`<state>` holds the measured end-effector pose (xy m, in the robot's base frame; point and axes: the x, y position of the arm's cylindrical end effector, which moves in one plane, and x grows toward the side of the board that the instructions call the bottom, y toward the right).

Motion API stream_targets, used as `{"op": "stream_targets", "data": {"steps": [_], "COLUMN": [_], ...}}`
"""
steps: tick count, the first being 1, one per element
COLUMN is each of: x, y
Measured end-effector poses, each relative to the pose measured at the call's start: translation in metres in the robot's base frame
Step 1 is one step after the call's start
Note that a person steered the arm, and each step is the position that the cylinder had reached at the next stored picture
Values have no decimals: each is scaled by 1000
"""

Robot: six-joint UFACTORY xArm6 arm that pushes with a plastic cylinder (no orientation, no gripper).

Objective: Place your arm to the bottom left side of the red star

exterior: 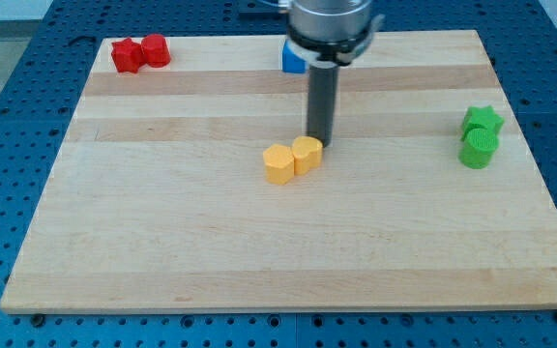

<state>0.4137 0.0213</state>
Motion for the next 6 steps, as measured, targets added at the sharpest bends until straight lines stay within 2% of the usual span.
{"op": "stream_targets", "data": {"steps": [1, 2, 3, 5, 6], "x": [-1, -27, -51, -87, -86], "y": [-7, -35, -110, -323, -324]}}
